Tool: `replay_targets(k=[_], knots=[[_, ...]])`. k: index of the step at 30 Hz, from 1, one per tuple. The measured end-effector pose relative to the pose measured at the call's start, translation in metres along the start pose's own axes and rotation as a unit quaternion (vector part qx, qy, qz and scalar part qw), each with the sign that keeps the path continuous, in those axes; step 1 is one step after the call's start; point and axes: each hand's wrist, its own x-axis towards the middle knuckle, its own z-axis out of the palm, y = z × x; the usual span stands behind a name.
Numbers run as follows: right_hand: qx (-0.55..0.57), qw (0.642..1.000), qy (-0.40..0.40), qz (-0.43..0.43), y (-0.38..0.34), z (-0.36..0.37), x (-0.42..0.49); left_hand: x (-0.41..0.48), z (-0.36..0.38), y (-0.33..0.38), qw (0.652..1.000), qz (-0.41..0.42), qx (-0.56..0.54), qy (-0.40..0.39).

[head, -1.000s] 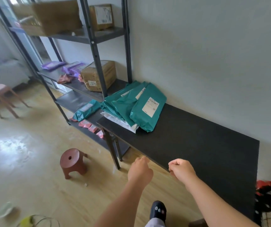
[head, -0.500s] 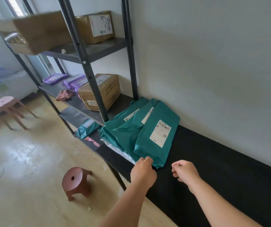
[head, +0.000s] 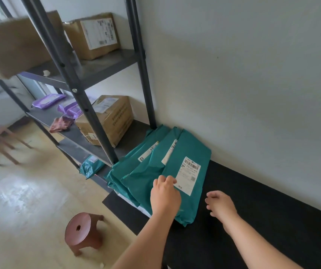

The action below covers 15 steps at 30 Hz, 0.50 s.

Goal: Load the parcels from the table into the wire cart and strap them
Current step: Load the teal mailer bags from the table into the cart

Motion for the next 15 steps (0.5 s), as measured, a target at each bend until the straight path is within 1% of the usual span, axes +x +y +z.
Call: replay_targets(k=[3, 5, 8, 15], knots=[[0.016, 1.0, 0.005, 0.025, -0.001, -0.006, 0.013, 0.018, 0.004, -0.007, 1.0, -0.002, -0.002, -0.006], [0.024, 0.998, 0.002, 0.057, -0.003, -0.008, 0.021, 0.031, 0.005, -0.005, 1.0, 0.022, -0.005, -0.009], [0.005, 0.995, -0.012, 0.097, -0.01, -0.004, 0.03, 0.052, 0.004, 0.0, 0.998, 0.066, -0.006, -0.009], [0.044, 0.99, -0.026, 0.135, -0.024, 0.007, 0.051, 0.09, 0.011, 0.007, 0.993, 0.094, -0.043, -0.057]])
